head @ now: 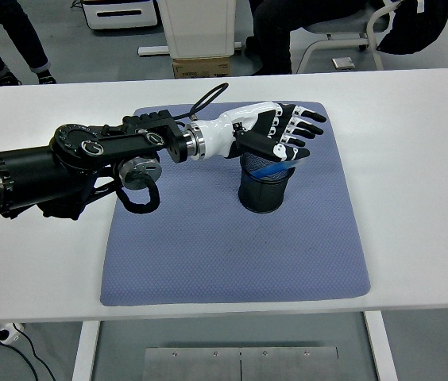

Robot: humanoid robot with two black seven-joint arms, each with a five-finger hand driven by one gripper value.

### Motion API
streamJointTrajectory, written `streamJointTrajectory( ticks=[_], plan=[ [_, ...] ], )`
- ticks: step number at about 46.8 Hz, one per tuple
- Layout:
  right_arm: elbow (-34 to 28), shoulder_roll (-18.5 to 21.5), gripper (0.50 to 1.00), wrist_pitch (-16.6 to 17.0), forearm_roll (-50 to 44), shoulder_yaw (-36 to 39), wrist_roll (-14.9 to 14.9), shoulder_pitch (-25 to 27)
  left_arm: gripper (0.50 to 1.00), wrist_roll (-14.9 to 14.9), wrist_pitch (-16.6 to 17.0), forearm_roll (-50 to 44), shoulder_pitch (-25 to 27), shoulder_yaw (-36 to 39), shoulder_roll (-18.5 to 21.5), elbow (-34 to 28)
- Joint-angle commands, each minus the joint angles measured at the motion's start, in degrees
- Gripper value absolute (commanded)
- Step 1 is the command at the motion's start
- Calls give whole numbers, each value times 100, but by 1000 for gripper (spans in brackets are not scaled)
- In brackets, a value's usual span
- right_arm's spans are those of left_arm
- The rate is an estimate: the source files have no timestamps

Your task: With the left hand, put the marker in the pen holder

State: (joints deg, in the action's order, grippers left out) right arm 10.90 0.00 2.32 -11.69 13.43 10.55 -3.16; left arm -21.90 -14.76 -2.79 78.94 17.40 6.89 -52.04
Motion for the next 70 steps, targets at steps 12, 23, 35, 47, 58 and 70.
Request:
streamJointTrajectory(
  ticks=[12, 23, 35, 47, 58, 70],
  plan=[
    [0, 0, 1000, -3, 0, 2, 0, 0, 1000, -34, 17, -257, -27, -632, 251, 45],
    [0, 0, 1000, -3, 0, -7, -9, 0, 1000, -42, 412, -283, -510, -1422, 945, 151],
    [0, 0, 1000, 6, 0, 2, 0, 0, 1000, -42, 790, -195, -1258, -2004, 1324, 756],
    [0, 0, 1000, -3, 0, 2, 0, 0, 1000, -349, 878, -187, -2013, -2249, 1394, 1161],
    [0, 0, 1000, 6, 0, 2, 0, 0, 1000, -1290, 843, -204, -2444, -2706, 1684, 1197],
    [0, 0, 1000, -3, 0, 2, 0, 0, 1000, -1310, 834, -266, -2989, -3277, 2009, 1197]
  ],
)
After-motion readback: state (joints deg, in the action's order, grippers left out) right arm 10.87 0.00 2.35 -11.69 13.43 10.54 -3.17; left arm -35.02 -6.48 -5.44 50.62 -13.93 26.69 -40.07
